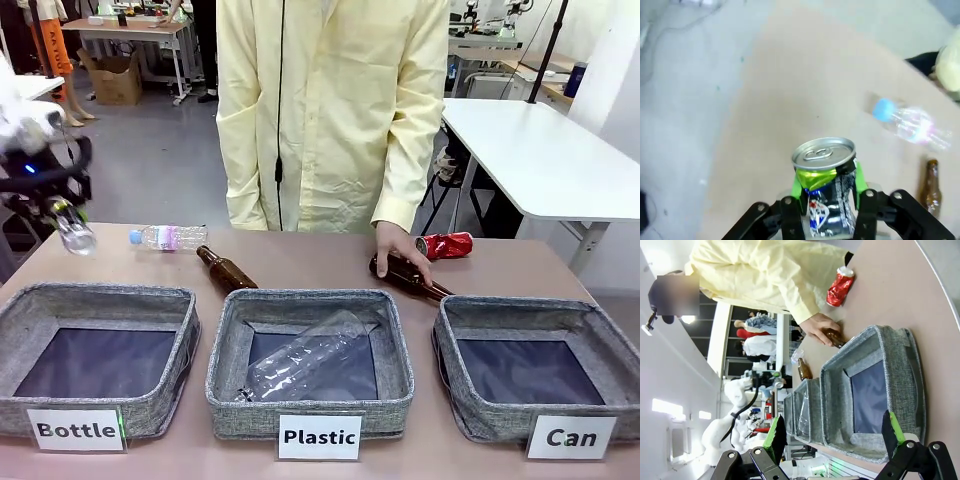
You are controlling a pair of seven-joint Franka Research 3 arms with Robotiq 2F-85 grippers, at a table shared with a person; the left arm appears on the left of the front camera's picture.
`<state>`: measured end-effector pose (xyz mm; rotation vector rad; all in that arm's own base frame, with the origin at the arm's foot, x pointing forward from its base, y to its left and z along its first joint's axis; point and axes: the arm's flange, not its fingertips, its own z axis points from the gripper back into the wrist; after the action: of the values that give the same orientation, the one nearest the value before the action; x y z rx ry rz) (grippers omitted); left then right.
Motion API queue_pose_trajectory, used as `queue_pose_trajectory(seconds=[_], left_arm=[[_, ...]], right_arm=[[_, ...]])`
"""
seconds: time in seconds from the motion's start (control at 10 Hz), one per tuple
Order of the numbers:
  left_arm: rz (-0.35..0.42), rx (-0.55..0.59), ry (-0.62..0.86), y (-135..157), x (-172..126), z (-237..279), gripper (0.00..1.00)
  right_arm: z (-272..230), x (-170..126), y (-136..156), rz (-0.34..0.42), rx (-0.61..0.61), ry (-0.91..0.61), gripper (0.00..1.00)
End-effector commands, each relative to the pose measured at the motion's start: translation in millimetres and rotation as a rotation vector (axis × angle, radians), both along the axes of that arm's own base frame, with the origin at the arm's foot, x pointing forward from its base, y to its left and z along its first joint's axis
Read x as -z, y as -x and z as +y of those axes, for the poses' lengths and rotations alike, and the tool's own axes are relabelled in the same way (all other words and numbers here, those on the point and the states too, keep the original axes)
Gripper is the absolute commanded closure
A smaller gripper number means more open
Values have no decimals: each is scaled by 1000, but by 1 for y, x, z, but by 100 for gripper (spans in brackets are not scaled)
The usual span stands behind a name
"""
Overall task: Sort the can waste into the basket.
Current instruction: Pick up the can waste from the table and place it in the right Fabric basket.
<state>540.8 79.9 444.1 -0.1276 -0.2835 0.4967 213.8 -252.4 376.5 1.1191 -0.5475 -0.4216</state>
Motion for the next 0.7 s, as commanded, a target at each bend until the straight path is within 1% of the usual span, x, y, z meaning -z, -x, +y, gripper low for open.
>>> queue_pose_trajectory(seconds=[0.0,0.1,0.2,0.3,0.4,0.5,0.6], left_arm=[[-65,263,45,64,-50,9,100],[-45,471,71,92,-73,8,100],[-44,701,103,118,-91,4,100],[-31,909,134,138,-101,-4,100],[-19,1089,154,156,-106,-13,100],[-54,1242,121,177,-109,-24,100],[-84,1469,92,208,-108,-36,100]], right_arm=[[-1,-1,-2,-32,1,1,0],[-1,-1,-2,-32,1,1,0],[-1,-1,-2,-32,1,1,0],[-1,-1,-2,-32,1,1,0],[-1,-1,-2,-32,1,1,0],[-1,-1,-2,-32,1,1,0],[-1,-1,-2,-32,1,1,0]])
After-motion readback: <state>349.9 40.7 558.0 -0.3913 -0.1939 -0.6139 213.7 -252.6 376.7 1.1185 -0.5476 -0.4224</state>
